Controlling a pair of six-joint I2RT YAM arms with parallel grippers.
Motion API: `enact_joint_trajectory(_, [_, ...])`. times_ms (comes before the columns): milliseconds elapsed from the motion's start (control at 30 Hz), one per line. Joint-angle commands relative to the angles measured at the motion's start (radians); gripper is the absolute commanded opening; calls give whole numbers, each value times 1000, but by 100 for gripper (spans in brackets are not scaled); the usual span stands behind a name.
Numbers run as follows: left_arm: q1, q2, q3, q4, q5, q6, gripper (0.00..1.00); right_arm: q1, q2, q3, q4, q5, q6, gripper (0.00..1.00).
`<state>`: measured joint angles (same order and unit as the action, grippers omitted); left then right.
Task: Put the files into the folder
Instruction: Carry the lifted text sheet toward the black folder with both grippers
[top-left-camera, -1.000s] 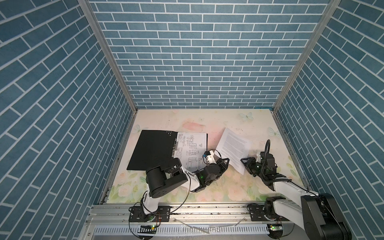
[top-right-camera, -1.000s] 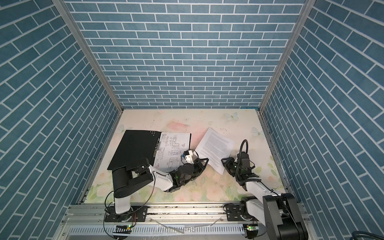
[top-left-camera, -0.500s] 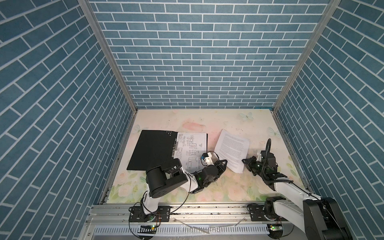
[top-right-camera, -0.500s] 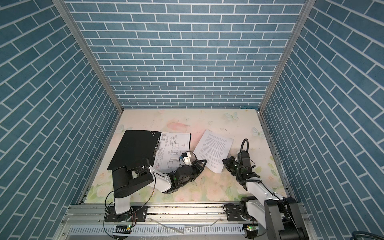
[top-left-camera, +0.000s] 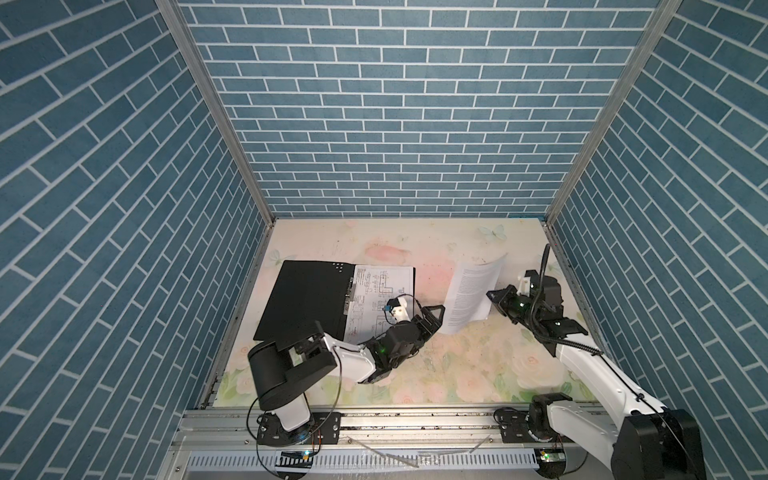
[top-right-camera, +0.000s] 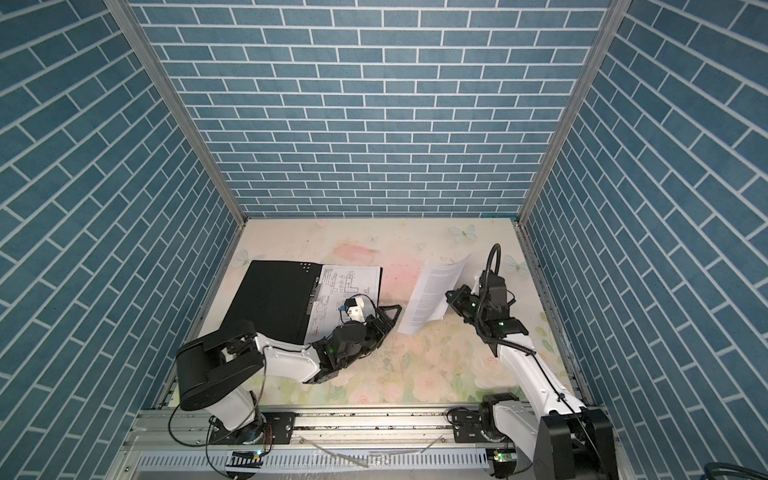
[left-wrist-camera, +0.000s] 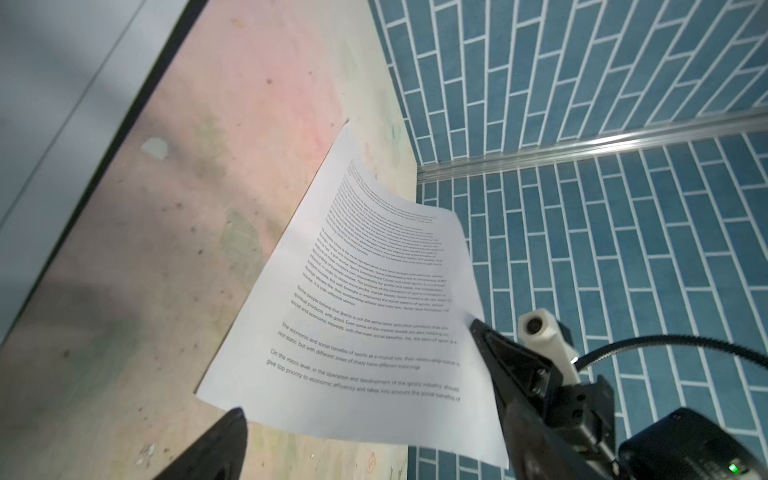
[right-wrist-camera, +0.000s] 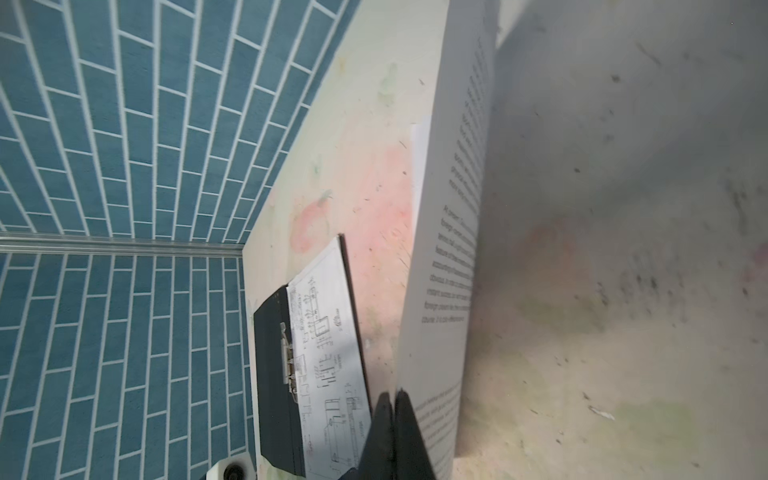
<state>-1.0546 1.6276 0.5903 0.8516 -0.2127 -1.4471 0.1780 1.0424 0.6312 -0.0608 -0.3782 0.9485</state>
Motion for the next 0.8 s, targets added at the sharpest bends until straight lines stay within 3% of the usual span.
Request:
enact_joint_trajectory(0, [28, -74, 79, -209, 102, 118, 100, 22, 48, 153, -92, -12, -73, 0])
enact_joint_trajectory(233, [150, -286, 30, -440, 175, 248, 100, 213, 285, 458, -160, 42, -125, 0])
enact_joint_trajectory(500, [465, -598, 8, -909, 245, 519, 100, 416, 547, 759, -154, 42, -105, 0])
enact_joint_trajectory(600, [614, -629, 12, -987, 336, 605, 100, 451, 599, 874, -161, 23, -94, 0])
enact_joint_trajectory(767, [833, -528, 15, -1011, 525, 714, 100, 472, 589, 939, -169, 39, -87, 0])
